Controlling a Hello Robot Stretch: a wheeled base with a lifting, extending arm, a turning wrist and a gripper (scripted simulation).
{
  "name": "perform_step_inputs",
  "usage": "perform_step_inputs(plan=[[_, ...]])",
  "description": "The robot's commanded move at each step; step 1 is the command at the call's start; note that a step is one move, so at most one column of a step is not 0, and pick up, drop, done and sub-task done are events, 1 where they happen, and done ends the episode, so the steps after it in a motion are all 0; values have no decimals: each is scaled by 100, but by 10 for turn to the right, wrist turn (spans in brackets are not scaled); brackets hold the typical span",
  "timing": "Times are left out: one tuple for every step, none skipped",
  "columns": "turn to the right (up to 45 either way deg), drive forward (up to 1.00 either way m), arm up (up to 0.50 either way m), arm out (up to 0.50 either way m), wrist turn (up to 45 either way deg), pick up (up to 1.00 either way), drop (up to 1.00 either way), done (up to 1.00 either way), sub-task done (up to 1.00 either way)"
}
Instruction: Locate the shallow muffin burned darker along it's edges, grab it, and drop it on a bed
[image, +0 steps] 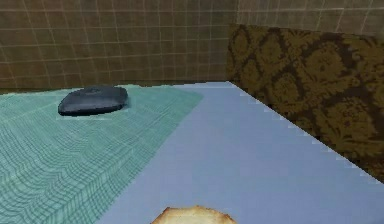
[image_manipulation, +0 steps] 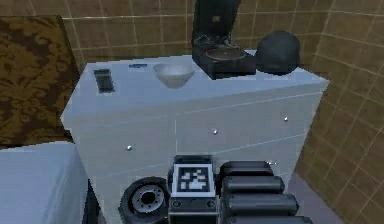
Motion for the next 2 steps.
perform_step_inputs(plan=[[-180, 0, 0, 0, 0, 0, 0, 0, 0], [90, 0, 0, 0, 0, 0, 0, 0, 0]])
